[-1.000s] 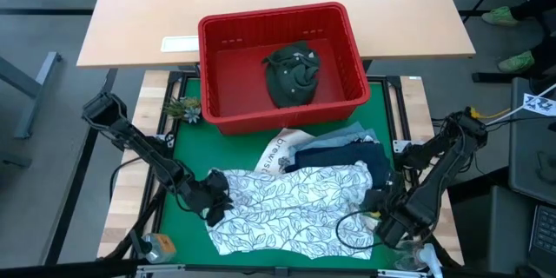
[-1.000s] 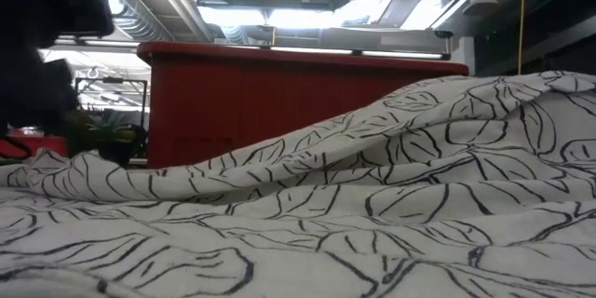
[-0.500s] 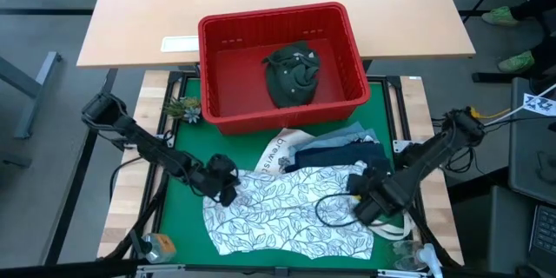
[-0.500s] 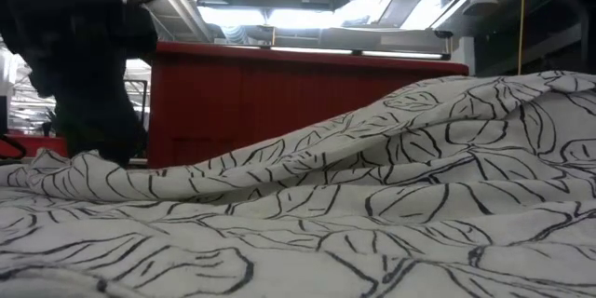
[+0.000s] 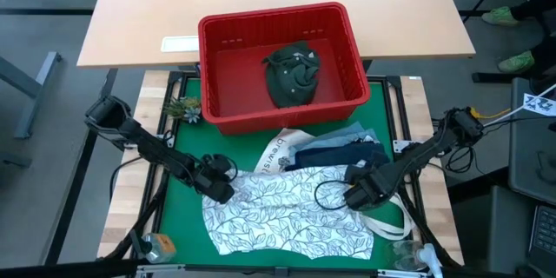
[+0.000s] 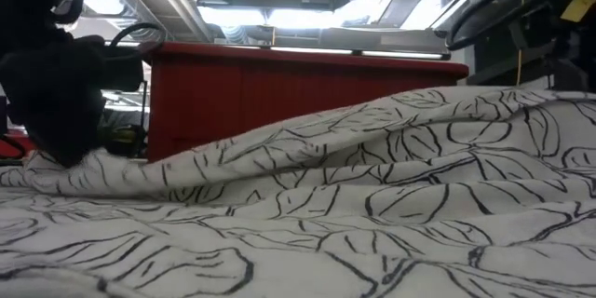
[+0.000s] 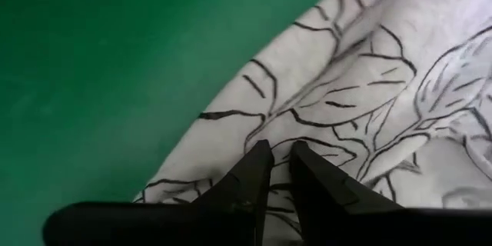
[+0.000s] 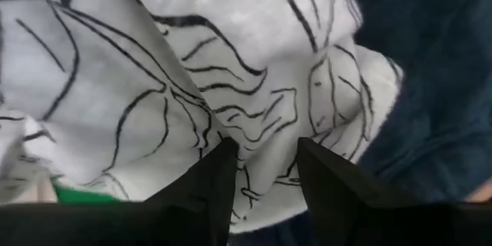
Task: Fold laundry
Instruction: Fold the patterned white shirt
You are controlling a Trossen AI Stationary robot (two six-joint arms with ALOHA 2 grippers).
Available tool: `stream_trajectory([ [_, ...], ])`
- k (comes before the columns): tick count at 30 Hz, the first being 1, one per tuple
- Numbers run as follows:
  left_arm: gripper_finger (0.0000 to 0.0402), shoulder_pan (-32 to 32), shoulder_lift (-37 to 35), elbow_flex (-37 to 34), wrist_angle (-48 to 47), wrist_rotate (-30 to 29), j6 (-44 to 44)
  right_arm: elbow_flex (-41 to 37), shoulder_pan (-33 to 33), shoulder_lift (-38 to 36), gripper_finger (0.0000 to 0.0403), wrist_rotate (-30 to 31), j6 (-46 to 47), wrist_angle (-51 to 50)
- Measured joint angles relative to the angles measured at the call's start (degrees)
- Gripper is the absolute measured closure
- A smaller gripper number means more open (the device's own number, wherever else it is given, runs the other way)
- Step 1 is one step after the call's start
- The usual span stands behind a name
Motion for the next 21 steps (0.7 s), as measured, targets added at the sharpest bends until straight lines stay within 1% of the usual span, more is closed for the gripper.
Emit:
stream_trajectory([
  [4,0.0348,0.1,-0.3,0.0,-3.4,-1.4,-0.2,0.0,0.1,0.0,0.0262,0.0,0.0,-0.8],
  [10,0.0348,1.2,-0.9,-0.1,-5.1,-1.6,-0.2,0.1,0.1,0.0,0.0262,0.0,0.0,-1.2],
  [15,0.0347,1.9,-4.5,-0.5,-6.8,-1.4,0.1,3.1,0.1,0.0,0.0262,0.2,-0.1,-5.1],
  [21,0.0347,1.9,-9.7,-0.6,-7.2,-1.4,0.5,7.8,0.1,0.0,0.0262,2.9,-0.1,-10.0],
])
